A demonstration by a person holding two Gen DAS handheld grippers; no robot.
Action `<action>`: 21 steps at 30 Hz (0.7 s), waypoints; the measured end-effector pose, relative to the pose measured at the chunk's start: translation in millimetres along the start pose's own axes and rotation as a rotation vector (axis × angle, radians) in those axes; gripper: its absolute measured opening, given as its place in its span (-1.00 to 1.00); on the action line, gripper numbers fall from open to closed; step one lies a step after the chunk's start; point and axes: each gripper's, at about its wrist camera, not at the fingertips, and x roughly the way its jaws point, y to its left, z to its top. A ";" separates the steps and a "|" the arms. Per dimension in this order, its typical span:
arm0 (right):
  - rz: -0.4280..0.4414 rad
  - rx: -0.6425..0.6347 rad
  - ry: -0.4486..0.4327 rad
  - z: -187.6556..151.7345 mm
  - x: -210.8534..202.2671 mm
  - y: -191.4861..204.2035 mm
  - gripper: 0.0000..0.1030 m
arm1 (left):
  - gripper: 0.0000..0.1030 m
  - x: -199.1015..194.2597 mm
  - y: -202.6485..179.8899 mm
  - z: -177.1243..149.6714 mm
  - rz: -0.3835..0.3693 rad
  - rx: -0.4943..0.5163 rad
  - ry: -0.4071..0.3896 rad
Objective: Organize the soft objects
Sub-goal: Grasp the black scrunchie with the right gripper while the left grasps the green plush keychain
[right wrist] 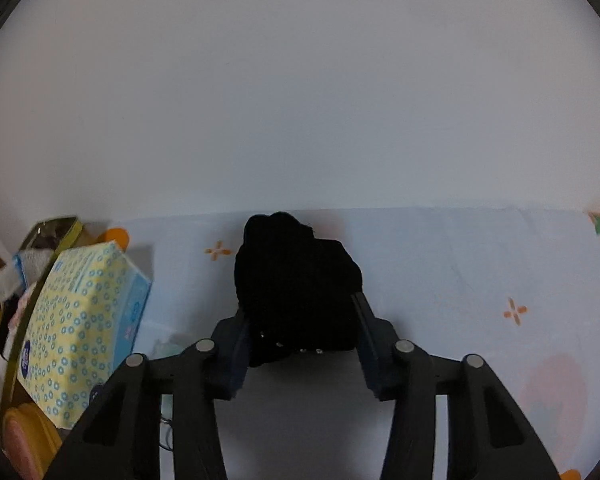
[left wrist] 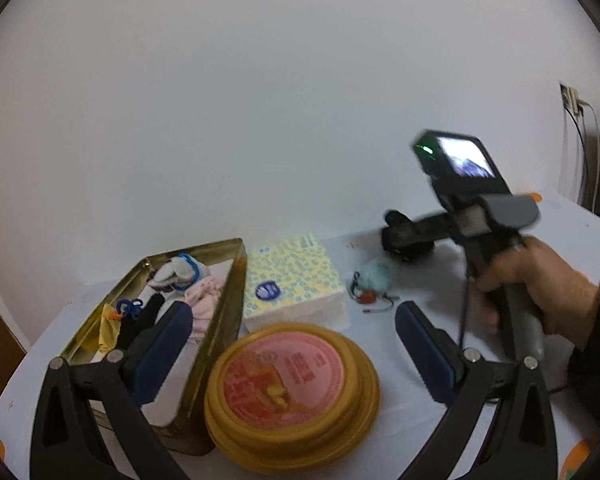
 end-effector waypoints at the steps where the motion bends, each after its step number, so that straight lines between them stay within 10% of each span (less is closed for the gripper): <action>1: 0.005 -0.010 0.001 -2.7 -2.2 -2.5 -0.18 | 0.99 -0.1 1.0 4.4 -0.010 -0.013 -0.001; 13: -0.104 0.068 -0.297 -46.7 -105.7 -44.6 -0.21 | 0.84 55.4 -62.7 56.5 -0.023 0.008 0.116; 21: -0.159 0.218 -0.329 -65.5 -148.1 -97.1 -0.20 | 0.45 140.0 -124.8 56.8 0.216 0.050 0.365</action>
